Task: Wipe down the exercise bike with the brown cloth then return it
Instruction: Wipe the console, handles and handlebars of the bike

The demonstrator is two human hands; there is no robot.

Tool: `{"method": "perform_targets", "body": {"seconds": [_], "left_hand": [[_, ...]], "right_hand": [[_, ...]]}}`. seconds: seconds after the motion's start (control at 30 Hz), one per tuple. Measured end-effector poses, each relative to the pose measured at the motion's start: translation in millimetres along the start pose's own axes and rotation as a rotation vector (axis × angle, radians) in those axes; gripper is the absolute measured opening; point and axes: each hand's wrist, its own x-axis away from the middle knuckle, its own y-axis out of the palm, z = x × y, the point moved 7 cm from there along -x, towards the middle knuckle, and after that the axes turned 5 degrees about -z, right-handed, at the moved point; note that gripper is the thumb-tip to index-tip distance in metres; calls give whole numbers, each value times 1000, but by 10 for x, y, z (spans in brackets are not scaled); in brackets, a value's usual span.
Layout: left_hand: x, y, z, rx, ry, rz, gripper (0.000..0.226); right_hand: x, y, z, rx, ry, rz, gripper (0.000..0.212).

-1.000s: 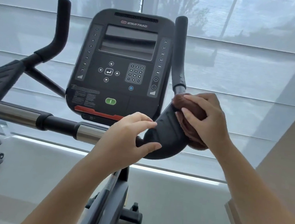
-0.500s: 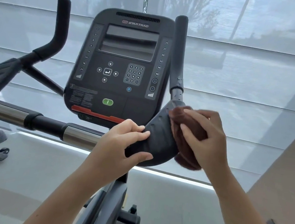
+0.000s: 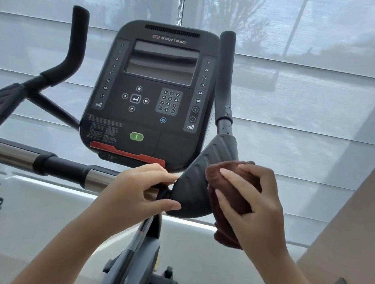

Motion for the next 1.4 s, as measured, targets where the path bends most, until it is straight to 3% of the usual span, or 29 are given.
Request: {"method": "perform_targets", "body": {"seconds": [0.27,0.5,0.73,0.83,1.13,1.4], "left_hand": [[40,32,-16,13,23,21,42],[49,53,-10,-25,111,30,39],[57,35,-3,-24,122,53,38],[60,45,12,-39,135,48,35],[62,48,29,-55,138,30,35],[52,37,35,-25,84,27,30]], "right_hand": [[-953,163,173,236,150,-228,30],[-140,165,-411,182,-25,-206,29],[-982,183,94,336,208,-148,26],[-922,192,79,322,236,-155,25],[-307,216,-394,253,143,-172,29],[88,165,-622,218,43,-82,26]]}}
